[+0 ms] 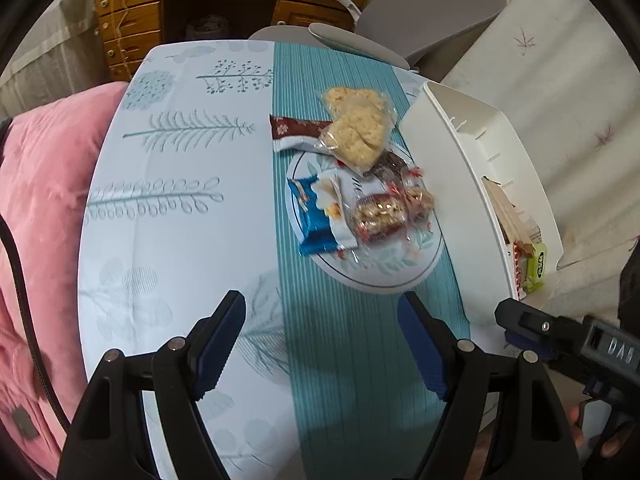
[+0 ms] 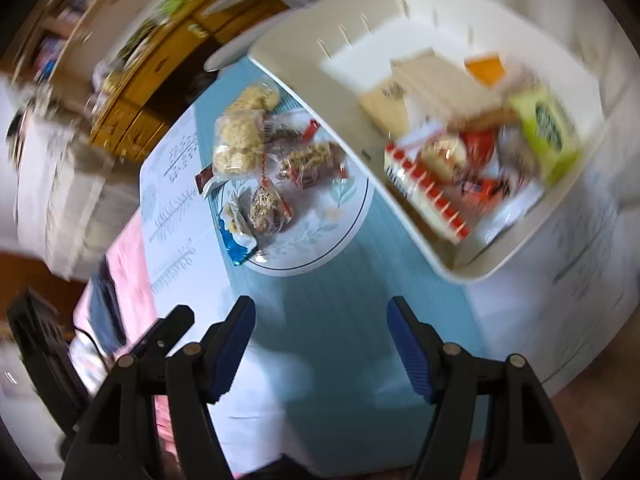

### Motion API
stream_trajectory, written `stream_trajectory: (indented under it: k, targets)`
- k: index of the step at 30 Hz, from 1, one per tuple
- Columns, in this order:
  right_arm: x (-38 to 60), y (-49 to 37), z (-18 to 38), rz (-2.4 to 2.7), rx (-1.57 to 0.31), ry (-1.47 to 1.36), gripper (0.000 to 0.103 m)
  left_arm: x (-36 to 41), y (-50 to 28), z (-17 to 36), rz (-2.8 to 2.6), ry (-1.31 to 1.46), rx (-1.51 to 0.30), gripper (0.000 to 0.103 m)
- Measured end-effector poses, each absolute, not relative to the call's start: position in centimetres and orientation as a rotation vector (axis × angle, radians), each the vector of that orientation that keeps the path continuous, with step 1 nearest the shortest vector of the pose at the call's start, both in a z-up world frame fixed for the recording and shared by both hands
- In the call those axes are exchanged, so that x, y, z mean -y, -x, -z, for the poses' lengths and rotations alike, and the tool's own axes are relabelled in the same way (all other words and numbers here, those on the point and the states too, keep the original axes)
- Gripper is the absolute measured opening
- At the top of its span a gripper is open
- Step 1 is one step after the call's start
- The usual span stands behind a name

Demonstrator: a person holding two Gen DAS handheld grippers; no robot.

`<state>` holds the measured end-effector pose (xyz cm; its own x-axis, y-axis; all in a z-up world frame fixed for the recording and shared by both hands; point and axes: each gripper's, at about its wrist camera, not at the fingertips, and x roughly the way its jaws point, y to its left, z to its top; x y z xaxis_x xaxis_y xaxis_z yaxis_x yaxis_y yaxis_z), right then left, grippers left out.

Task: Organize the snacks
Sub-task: 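Move both tools back over the snacks on the plate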

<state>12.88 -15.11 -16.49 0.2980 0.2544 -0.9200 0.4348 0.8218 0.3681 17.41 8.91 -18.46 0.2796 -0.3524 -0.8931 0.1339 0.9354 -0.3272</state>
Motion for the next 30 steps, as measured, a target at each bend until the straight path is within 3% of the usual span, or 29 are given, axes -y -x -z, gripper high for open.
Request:
stream_trajectory:
  k: [23,30]
  targets:
    - [13.8,-18.7,23.0,0.305,-1.257,-1.158,0.069,-8.0,-25.3,23.6,0.258,0.218,-1.339,0.078]
    - [13.6,-20.7,24.5,0.341,-1.259,-1.183,0.069,-6.7,-26.3,25.1,0.236,0.190,-1.373,0.078]
